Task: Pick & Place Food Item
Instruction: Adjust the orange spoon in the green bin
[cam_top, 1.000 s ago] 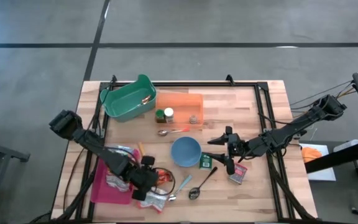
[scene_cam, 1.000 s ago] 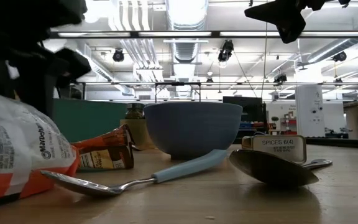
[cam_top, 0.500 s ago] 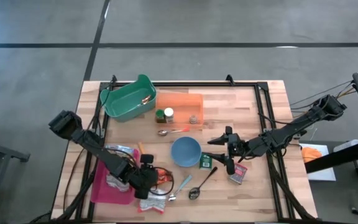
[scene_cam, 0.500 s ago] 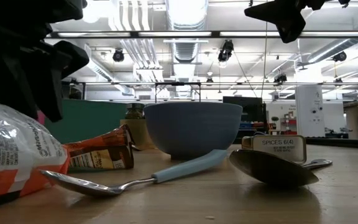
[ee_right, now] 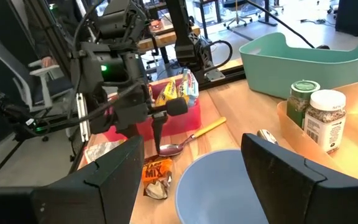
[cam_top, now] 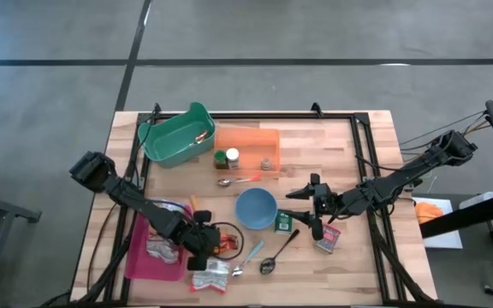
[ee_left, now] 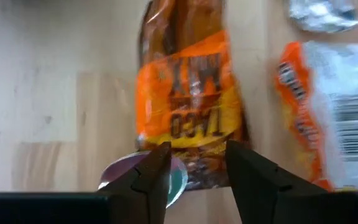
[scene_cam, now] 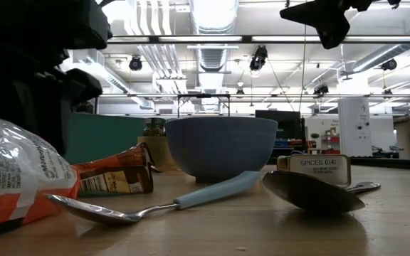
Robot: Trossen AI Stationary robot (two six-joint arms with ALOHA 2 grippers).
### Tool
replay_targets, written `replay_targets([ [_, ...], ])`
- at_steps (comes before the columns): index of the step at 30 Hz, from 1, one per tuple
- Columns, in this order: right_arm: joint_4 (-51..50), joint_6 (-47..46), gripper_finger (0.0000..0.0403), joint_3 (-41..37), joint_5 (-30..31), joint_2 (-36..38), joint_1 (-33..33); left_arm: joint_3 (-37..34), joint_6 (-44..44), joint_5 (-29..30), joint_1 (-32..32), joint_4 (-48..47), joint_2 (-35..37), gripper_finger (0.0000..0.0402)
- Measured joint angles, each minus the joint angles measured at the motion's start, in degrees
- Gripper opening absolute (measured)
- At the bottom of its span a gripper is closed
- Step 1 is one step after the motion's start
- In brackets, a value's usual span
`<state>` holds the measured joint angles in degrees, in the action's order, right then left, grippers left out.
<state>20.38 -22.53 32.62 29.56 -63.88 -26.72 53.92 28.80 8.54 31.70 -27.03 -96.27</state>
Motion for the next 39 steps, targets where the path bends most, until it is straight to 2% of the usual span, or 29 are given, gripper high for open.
replay_targets([
  [13,0.0,0.0,0.0265,0.0,0.0,0.0,0.0,-4.4,1.8,-0.6,0.0,3.2,0.0,0.0276],
  [20,0.0,0.0,0.0265,0.0,0.0,0.0,0.0,-6.3,1.8,-0.8,-0.1,5.1,0.0,0.0286],
  [24,0.1,0.0,0.0265,0.0,0.0,0.0,0.0,-7.8,3.0,-0.2,-0.1,6.9,0.2,0.0262],
  [29,0.1,0.0,0.0265,0.0,0.0,0.0,0.0,-9.2,4.3,1.1,-0.1,10.7,0.2,0.0206],
  [39,0.1,0.0,0.0265,0.0,0.0,0.0,0.0,-9.2,4.2,2.8,-0.1,10.8,0.2,0.0044],
])
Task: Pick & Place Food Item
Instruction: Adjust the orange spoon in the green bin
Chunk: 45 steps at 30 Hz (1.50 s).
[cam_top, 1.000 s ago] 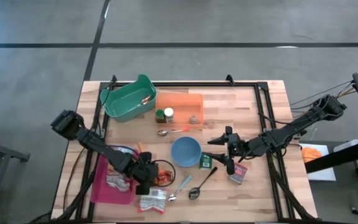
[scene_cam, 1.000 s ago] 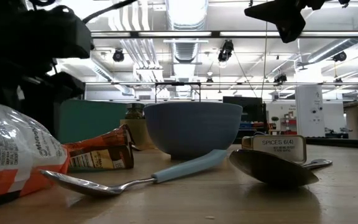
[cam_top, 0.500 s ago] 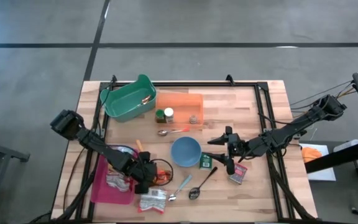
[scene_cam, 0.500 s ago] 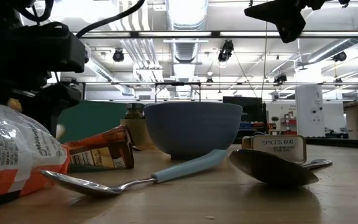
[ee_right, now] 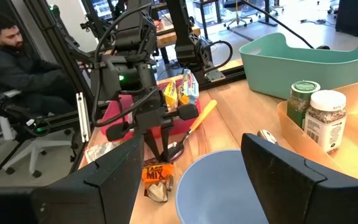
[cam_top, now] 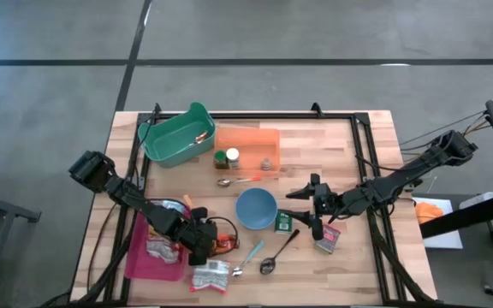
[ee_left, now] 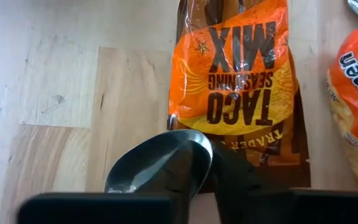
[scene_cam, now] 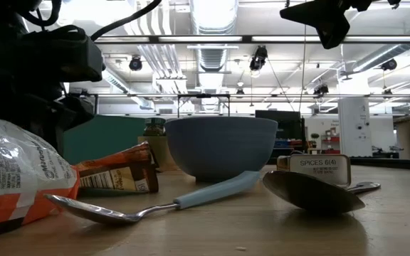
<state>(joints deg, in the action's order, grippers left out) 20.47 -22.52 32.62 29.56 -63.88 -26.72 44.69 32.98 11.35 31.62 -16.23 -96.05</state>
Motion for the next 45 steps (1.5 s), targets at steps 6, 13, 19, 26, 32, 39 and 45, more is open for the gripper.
replay_targets([
  [6,0.0,0.0,0.0265,0.0,0.0,0.0,0.0,0.2,-1.8,0.2,0.1,0.1,0.0,0.0004],
  [13,0.0,0.0,0.0265,0.0,0.0,0.0,0.0,1.9,-5.5,0.8,0.2,-0.7,1.6,0.0],
  [19,0.0,0.0,0.0265,0.0,0.0,0.0,0.0,3.9,-6.1,2.4,0.2,-1.2,3.2,0.0001],
  [26,0.0,0.0,0.0265,0.0,0.0,0.0,0.0,5.3,-4.2,0.4,0.2,-0.7,3.4,0.0],
  [32,0.0,0.0,0.0265,0.0,0.0,0.0,0.0,5.2,-5.5,0.8,0.2,-1.0,3.4,0.001],
  [39,0.0,0.0,0.0265,0.0,0.0,0.0,0.0,5.2,-6.1,2.2,0.2,-2.0,3.3,0.0001],
  [45,0.1,0.0,0.0265,0.0,0.0,0.0,0.0,4.3,-7.3,3.4,-0.6,-3.1,2.9,0.0],
])
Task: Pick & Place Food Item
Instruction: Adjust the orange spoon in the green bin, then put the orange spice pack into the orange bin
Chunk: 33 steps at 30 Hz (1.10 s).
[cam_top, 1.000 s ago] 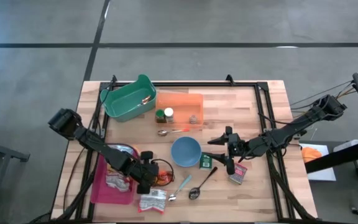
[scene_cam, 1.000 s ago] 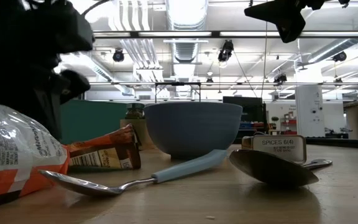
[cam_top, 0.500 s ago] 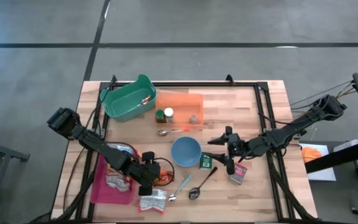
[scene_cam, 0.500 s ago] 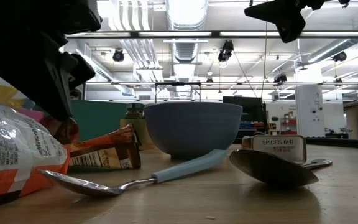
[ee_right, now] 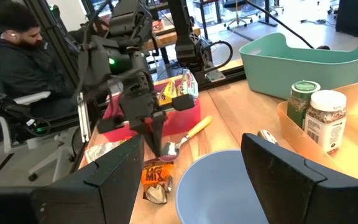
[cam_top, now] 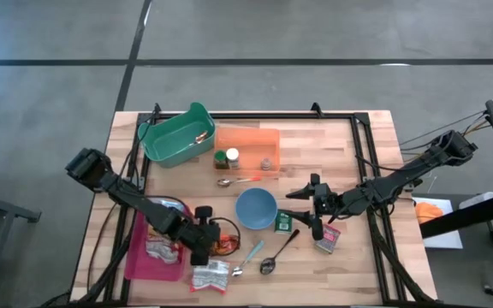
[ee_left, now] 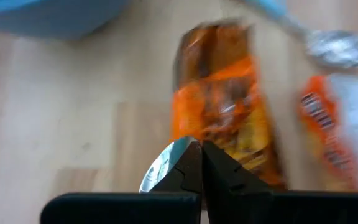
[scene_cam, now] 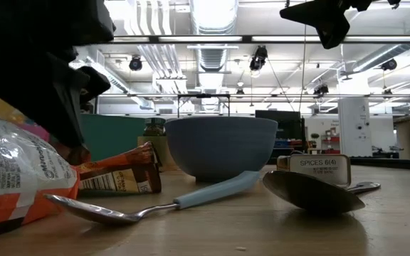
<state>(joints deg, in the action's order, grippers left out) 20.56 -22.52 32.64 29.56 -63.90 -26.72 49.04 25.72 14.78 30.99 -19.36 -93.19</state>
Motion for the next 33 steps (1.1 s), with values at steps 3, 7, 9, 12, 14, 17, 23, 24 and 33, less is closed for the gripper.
replay_targets([
  [3,0.2,0.0,0.0265,0.0,0.0,0.0,0.0,-0.7,-0.2,1.4,-1.5,-0.1,-0.5,0.0],
  [7,0.9,0.0,0.0265,0.0,0.0,0.0,0.0,-1.9,-0.4,2.0,-4.8,0.2,-0.5,0.0],
  [9,0.9,0.1,0.0265,0.0,0.0,0.0,0.0,-2.4,-0.9,1.9,-6.5,0.3,-0.4,0.0],
  [12,0.9,0.2,0.0265,0.0,0.0,0.0,0.0,-3.2,-3.1,1.0,-8.4,0.4,-0.4,0.0],
  [14,0.8,0.2,0.0265,0.0,0.0,0.0,0.0,-3.5,-3.2,0.8,-9.4,0.4,-0.4,0.0],
  [17,0.8,0.2,0.0265,0.0,0.0,0.0,0.0,-3.7,-3.3,0.7,-10.3,0.3,-0.4,0.0],
  [23,0.8,0.2,0.0265,0.0,0.0,0.0,0.0,-3.7,-2.8,0.7,-10.5,0.4,-0.4,0.0001],
  [24,0.8,0.2,0.0265,0.0,0.0,0.0,0.0,-3.7,-2.5,0.7,-10.5,0.4,-0.4,0.0003],
  [33,0.8,0.1,0.0265,0.0,0.0,0.0,0.0,-3.7,-2.2,-0.4,-10.5,0.2,-0.4,0.0098],
])
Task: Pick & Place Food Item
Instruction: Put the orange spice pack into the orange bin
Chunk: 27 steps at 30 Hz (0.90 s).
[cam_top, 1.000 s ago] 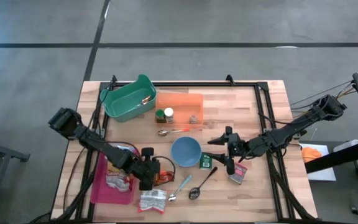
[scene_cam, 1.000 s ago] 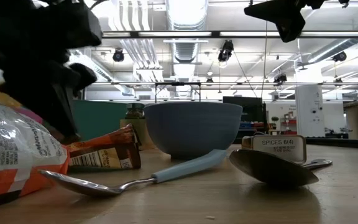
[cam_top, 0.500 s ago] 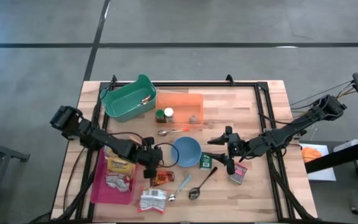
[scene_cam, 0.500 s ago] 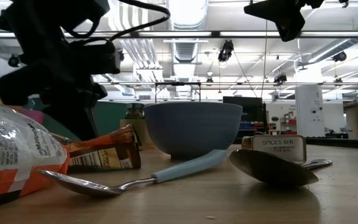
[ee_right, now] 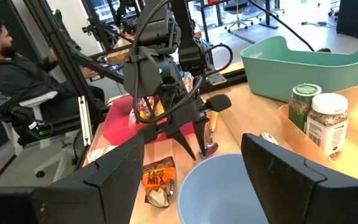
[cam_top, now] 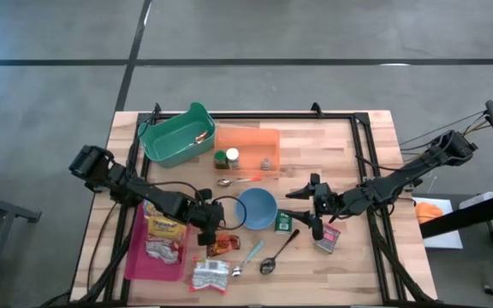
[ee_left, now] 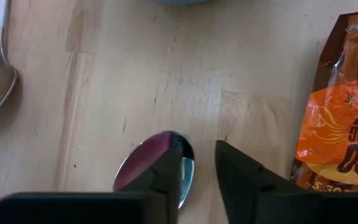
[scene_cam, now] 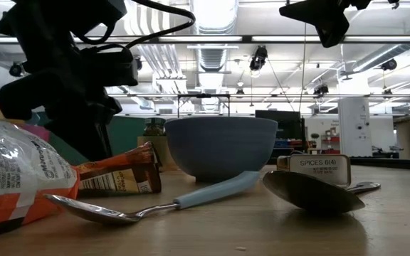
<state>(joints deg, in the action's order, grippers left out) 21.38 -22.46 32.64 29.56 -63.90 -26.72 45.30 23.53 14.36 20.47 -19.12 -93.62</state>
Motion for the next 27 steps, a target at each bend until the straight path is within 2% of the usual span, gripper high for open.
replay_targets([
  [5,0.0,0.0,0.0265,0.0,0.0,0.0,0.0,0.0,0.3,-0.3,0.0,0.0,0.0,0.0143],
  [14,0.0,0.0,0.0265,0.0,0.0,0.0,0.0,2.9,0.5,-6.1,0.1,-0.1,0.0,0.0191],
  [18,0.0,0.1,0.0265,0.0,0.0,0.0,0.0,4.2,0.7,-7.9,0.2,-0.1,0.0,0.0202],
  [23,0.0,0.0,0.0265,0.0,0.0,0.0,0.0,4.3,2.5,-14.6,0.8,0.0,0.0,0.0203],
  [27,0.0,0.0,0.0265,0.0,0.0,0.0,0.0,4.3,3.4,-15.4,3.2,0.0,0.0,0.0204],
])
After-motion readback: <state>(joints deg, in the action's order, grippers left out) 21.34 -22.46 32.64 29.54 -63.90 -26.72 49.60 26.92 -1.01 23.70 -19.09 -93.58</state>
